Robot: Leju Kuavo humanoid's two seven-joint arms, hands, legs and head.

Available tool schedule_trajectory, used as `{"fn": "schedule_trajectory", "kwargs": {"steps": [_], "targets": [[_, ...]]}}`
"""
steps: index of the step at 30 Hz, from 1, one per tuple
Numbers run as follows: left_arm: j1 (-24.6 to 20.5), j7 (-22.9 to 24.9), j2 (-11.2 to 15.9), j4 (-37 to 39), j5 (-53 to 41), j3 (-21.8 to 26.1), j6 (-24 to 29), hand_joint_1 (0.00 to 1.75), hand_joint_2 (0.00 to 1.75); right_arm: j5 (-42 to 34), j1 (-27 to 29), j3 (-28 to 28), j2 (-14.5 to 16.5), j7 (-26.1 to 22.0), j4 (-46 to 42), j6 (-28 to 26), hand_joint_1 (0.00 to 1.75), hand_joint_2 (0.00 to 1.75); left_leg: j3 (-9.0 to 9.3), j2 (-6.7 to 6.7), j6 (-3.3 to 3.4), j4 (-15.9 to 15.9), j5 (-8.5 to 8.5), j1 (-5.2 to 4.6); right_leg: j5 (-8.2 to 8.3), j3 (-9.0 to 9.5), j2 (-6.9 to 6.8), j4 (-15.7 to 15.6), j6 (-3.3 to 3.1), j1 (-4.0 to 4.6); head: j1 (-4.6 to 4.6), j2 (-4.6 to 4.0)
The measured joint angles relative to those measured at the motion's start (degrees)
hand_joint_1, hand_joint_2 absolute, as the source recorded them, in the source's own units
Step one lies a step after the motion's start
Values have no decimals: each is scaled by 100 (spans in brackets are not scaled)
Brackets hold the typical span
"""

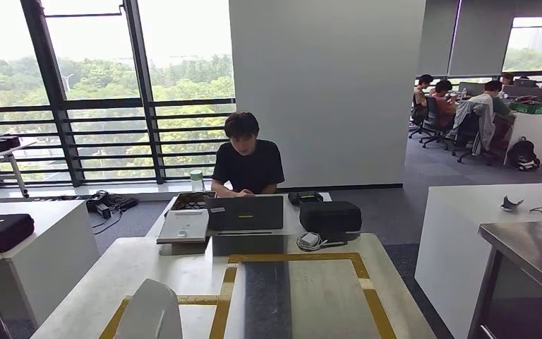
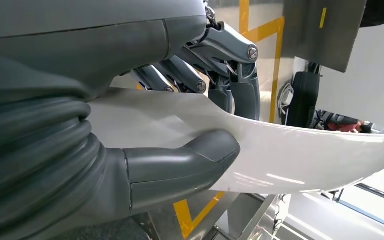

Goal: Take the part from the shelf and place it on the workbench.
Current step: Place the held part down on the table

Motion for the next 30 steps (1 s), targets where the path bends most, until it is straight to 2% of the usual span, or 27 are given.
{"fn": "schedule_trajectory", "kwargs": {"steps": [1,2,4,6,7,9,10,11,14,17,20,23,27,30], "targets": [[1,8,0,28,-12,-1,-2,175,175,-4,1,-3,0,-8,0,-8,0,0,-83,-8,7,103,40,-1,-4,4,45,6,-4,4,-2,0],[-1,15,1,53,-31,-1,-6,175,175,-9,3,-7,0,-15,0,-15,0,0,-66,-12,19,-12,188,-1,-10,11,88,14,-3,6,-2,0],[-24,31,5,99,-93,-8,-18,175,175,-11,4,-12,0,-23,0,-23,0,0,194,-35,56,-710,619,0,-25,24,151,31,16,7,-4,0],[-89,37,20,178,-222,-42,-25,175,175,-7,1,-13,0,-22,0,-28,0,0,426,-75,95,-1283,842,-8,-39,10,184,54,67,23,-2,0],[-138,22,32,252,-343,-73,-26,175,175,3,1,-13,-1,-19,0,-31,0,0,467,-93,104,-1402,865,-9,-45,-3,188,62,69,35,3,0],[-318,-87,90,559,-787,-168,-15,175,175,47,3,-13,-2,-15,0,-30,0,0,470,-113,114,-1431,882,-15,-38,-14,179,59,45,47,13,0],[-472,-207,141,841,-1120,-241,18,175,175,80,-1,-13,-2,-15,0,-23,0,0,468,-125,120,-1434,890,-18,-33,-7,169,51,26,48,14,0],[-653,-360,205,1177,-1487,-320,91,175,175,111,-10,-13,-2,-17,0,-14,0,0,468,-134,134,-1433,895,-25,-20,3,161,35,37,45,15,0],[-1285,-818,364,2346,-2577,-525,685,175,175,187,-39,-11,-2,-50,0,19,0,0,465,-138,166,-1432,908,-32,16,25,157,-7,96,39,19,0],[-2030,-1045,466,3531,-3381,-623,1429,175,175,278,-43,-9,-2,-112,0,59,0,0,459,-141,188,-1430,921,-37,37,34,154,-24,131,34,21,0],[-2716,-1089,587,4578,-3771,-656,1690,175,175,353,-55,-5,-2,-137,0,78,0,0,461,-141,194,-1428,925,-42,46,37,152,-27,152,29,22,0],[-3256,-1049,670,5312,-4085,-669,1952,175,175,401,-51,-4,-2,-128,0,89,0,0,463,-134,195,-1428,926,-44,51,34,159,-28,174,25,22,0],[-3814,-929,698,5936,-4583,-806,2322,175,175,450,-50,-4,-6,-90,0,89,0,0,465,-136,187,-1430,935,-44,54,32,153,-25,180,24,22,0],[-4025,-872,656,6198,-4831,-975,2456,175,175,471,-49,-3,-7,-56,0,84,0,0,464,-135,177,-1432,942,-43,55,26,153,-22,178,24,22,0]]}}
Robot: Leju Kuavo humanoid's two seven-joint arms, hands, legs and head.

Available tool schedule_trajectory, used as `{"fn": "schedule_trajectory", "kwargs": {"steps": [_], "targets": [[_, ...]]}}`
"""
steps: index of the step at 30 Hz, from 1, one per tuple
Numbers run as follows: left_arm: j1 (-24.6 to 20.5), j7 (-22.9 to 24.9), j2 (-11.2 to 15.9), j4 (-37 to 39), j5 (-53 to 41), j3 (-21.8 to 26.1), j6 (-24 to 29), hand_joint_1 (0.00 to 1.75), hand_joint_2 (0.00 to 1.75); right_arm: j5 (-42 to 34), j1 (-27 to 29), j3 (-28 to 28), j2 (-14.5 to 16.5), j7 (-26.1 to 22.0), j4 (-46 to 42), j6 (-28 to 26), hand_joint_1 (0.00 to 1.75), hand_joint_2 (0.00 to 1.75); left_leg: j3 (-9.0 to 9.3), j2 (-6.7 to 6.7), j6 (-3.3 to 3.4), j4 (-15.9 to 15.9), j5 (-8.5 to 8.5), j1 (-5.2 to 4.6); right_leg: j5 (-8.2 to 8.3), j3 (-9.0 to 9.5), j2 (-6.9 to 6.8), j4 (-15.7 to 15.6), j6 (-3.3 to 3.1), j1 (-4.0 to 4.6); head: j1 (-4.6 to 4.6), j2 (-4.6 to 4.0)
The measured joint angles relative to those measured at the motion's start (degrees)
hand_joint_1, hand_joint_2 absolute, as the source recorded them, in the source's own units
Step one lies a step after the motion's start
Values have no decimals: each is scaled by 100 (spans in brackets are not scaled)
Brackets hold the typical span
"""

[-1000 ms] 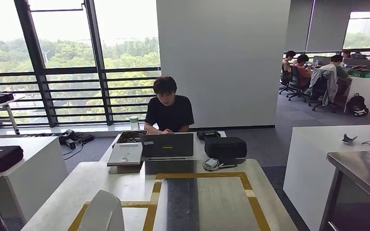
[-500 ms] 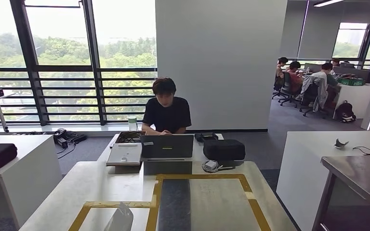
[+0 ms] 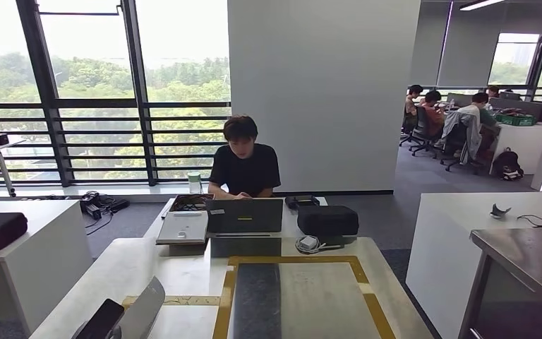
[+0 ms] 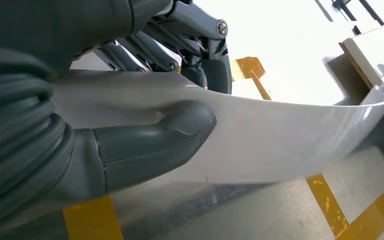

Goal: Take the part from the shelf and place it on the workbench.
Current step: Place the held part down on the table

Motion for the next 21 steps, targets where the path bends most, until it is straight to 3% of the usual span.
{"fn": "schedule_trajectory", "kwargs": {"steps": [10,14,18,21], "targets": [[-260,167,-285,392,-352,-394,331,175,175,133,8,44,0,-33,0,85,0,0,-12,1,-10,-2,5,8,1,-16,8,2,-3,5,0,0],[-280,231,-341,473,-440,-443,474,0,175,132,8,45,0,-58,0,86,0,0,-15,1,-10,-4,4,8,1,-18,7,2,-3,5,0,0],[-283,332,-399,556,-461,-492,651,0,175,132,15,44,0,-15,0,70,0,0,-17,1,-10,-4,5,8,1,-21,7,2,-3,6,0,-1],[-283,381,-426,613,-360,-500,652,0,44,146,20,44,0,26,0,70,0,0,-18,1,-10,-4,5,8,1,-22,7,2,-3,6,0,0]]}}
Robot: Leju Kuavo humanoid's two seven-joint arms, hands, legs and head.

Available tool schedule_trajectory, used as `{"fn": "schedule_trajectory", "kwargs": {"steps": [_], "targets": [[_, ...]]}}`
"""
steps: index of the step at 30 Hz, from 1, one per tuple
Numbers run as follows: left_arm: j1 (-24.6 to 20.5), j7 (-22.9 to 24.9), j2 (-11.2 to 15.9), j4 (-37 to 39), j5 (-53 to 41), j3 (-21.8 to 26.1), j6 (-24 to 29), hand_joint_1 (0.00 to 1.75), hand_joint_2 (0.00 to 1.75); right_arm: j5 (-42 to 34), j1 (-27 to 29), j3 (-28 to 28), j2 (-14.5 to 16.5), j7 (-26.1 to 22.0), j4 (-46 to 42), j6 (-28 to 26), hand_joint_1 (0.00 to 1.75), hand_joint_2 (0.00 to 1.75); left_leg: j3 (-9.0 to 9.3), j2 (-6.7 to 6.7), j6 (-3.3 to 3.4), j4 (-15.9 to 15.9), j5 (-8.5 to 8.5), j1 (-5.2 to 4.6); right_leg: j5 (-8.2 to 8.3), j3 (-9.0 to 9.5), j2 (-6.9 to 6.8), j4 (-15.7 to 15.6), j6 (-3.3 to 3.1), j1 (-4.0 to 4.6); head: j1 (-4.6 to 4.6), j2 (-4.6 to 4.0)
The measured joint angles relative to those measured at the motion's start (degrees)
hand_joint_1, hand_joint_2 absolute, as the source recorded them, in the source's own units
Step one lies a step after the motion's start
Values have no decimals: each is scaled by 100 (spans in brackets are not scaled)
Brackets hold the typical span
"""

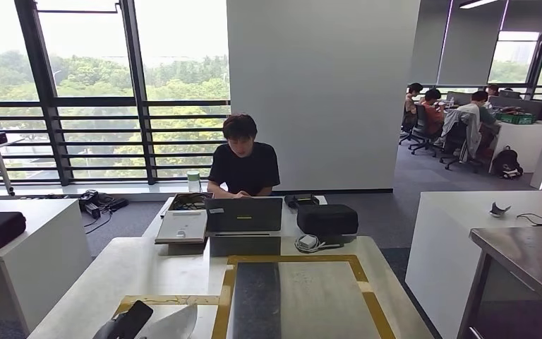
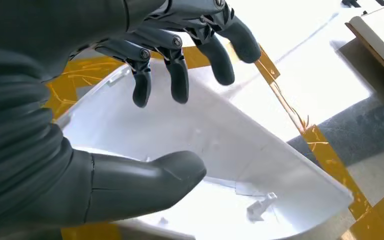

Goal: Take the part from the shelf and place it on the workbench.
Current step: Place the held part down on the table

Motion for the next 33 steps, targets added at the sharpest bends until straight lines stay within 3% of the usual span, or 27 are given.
{"fn": "schedule_trajectory", "kwargs": {"steps": [1,9,16,20,21,23,25,26,27,28,30,32,33], "targets": [[0,26,-4,17,22,0,-5,0,0,11,2,0,0,5,0,4,0,0,0,0,0,0,0,0,0,0,0,0,0,0,0,0],[11,64,-5,102,125,2,158,0,0,89,10,8,0,-36,0,48,0,0,-5,-2,0,0,0,0,0,-2,-3,0,0,0,0,0],[51,-544,-45,-26,508,147,250,0,0,126,11,10,0,-109,0,43,0,0,-6,-2,1,1,0,0,0,-5,-3,0,1,-1,0,0],[88,-779,-86,-446,688,168,130,0,0,142,18,9,15,-103,0,23,0,0,8,22,107,-51,62,-14,43,7,6,-56,95,-33,-5,0],[112,-801,-105,-623,728,168,96,0,0,145,17,8,15,-95,0,17,0,0,28,36,138,-124,119,9,-17,-20,-18,-3,109,-23,-3,0],[199,-738,-134,-1087,801,161,38,0,0,145,12,8,16,-83,0,8,0,0,47,87,174,-231,205,49,-337,-213,-102,442,134,-22,7,0],[348,-630,-135,-1614,867,138,-18,0,0,145,16,8,20,-82,0,7,0,0,19,137,181,-238,222,55,-709,-525,-163,1196,183,-54,13,0],[439,-585,-135,-1858,897,117,-45,0,0,144,22,8,20,-86,0,6,0,0,-2,160,174,-221,223,61,-785,-617,-179,1453,210,-82,13,0],[526,-548,-135,-2073,930,94,-69,0,0,142,26,8,20,-92,0,4,0,0,-27,175,158,-196,222,75,-752,-611,-192,1501,239,-109,13,0],[616,-519,-136,-2279,956,65,-87,0,0,137,26,8,20,-102,0,2,0,0,-58,185,131,-160,218,97,-628,-494,-206,1324,268,-137,13,0],[799,-485,-127,-2722,989,-5,-69,0,0,128,19,7,26,-129,1,-3,0,0,-139,194,39,-54,194,143,-356,-65,-236,599,328,-181,15,0],[998,-466,-98,-3208,989,-74,26,0,0,127,18,5,44,-160,1,3,0,0,-206,188,-74,45,176,147,-229,141,-216,203,286,-182,15,0],[1105,-445,-77,-3448,986,-101,85,0,0,133,17,5,54,-167,1,7,0,0,-227,182,-127,61,186,137,-241,119,-194,210,229,-170,11,0]]}}
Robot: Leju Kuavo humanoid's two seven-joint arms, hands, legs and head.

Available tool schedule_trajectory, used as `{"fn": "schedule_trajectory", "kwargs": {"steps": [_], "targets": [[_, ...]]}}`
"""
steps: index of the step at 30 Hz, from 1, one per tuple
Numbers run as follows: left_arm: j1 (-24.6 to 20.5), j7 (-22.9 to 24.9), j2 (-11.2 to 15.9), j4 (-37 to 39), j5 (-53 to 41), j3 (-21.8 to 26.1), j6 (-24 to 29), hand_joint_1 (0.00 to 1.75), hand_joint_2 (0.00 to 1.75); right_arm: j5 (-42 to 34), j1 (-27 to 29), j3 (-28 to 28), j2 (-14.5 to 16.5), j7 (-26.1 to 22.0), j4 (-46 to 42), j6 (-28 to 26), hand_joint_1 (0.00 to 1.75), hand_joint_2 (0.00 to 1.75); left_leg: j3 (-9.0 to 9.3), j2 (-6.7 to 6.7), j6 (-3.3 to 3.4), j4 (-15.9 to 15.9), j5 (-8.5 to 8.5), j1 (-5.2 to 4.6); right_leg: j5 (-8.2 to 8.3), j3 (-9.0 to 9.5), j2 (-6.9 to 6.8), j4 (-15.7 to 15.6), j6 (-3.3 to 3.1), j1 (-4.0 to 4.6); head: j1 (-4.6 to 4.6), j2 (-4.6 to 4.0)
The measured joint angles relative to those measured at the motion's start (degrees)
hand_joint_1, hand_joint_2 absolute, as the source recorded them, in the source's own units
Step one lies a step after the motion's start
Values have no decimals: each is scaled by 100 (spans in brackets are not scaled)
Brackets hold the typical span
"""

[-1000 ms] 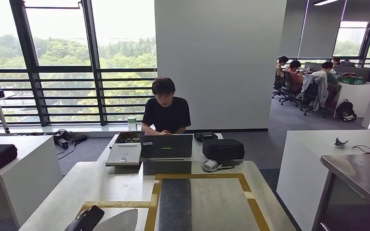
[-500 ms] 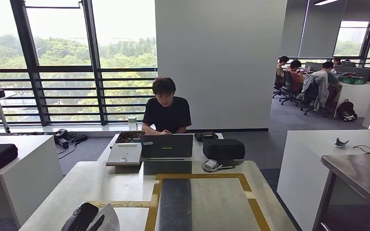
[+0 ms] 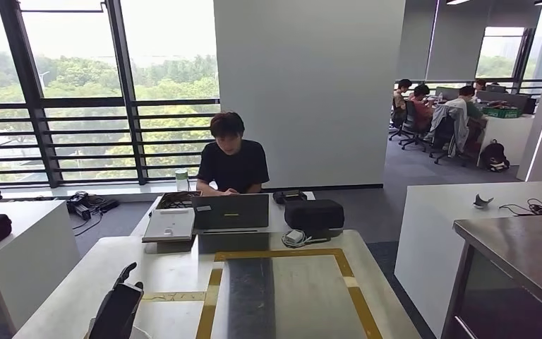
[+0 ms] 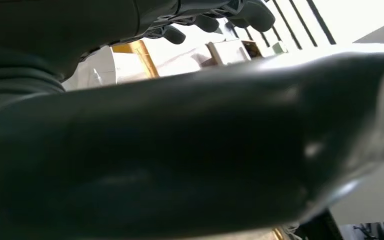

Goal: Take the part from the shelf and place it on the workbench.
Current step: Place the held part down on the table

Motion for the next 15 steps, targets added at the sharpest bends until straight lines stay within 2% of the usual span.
{"fn": "schedule_trajectory", "kwargs": {"steps": [2,3,4,5,7,8,9,10,11,12,13,14,15], "targets": [[267,56,65,-513,-7,-45,106,0,0,24,-2,0,4,12,-1,8,0,0,-23,-7,-86,2,24,-1,16,-53,17,-11,-122,-9,-7,0],[422,81,109,-774,-13,-58,158,0,0,36,-4,1,5,28,-1,9,0,0,-53,-11,-116,37,-33,7,44,-85,20,-9,-181,-12,-12,-1],[582,88,159,-1036,-30,-66,220,0,0,45,-2,1,6,44,-1,9,0,0,-111,-18,-136,167,-172,11,81,-119,21,-20,-232,-12,-15,-1],[732,75,203,-1298,-56,-69,300,0,0,51,2,0,6,57,-1,4,0,0,-206,-30,-145,410,-388,10,121,-161,20,-28,-274,-8,-22,-1],[1011,-4,277,-1803,-120,-69,495,0,0,59,9,-1,6,67,-1,-12,0,0,-442,-49,-142,1139,-885,-8,204,-270,19,-27,-321,23,-31,0],[1138,-57,299,-2036,-145,-69,596,0,0,61,12,-2,7,69,-1,-22,0,0,-508,-54,-129,1438,-1033,-19,249,-330,17,-26,-332,43,-34,0],[1257,-107,317,-2242,-164,-68,681,0,0,62,14,-2,8,73,-1,-33,0,0,-486,-56,-106,1574,-1066,-31,296,-392,15,-25,-339,62,-34,0],[1362,-155,334,-2435,-183,-66,761,0,0,62,14,-2,8,79,-1,-44,0,0,-360,-58,-72,1507,-993,-46,345,-452,14,-24,-341,79,-34,0],[1450,-207,353,-2656,-201,-65,853,0,0,63,14,-3,8,87,-1,-54,0,0,-127,-61,-26,1237,-857,-66,398,-513,14,-24,-338,92,-34,0],[1509,-261,375,-2865,-216,-63,950,0,0,67,13,-4,11,93,-1,-60,0,0,176,-67,29,835,-761,-92,451,-562,13,-21,-329,101,-34,0],[1548,-320,395,-3069,-227,-63,1049,0,0,72,13,-7,16,99,-1,-65,0,0,454,-69,67,450,-711,-122,502,-601,15,-21,-309,110,-36,0],[1572,-385,415,-3250,-230,-64,1142,0,0,75,14,-10,22,103,-1,-69,0,0,642,-71,95,160,-690,-149,550,-616,13,-29,-282,112,-32,0],[1592,-445,435,-3385,-222,-65,1214,0,0,78,15,-13,27,103,-1,-72,0,0,731,-74,116,-3,-706,-175,600,-614,8,-45,-244,108,-33,0]]}}
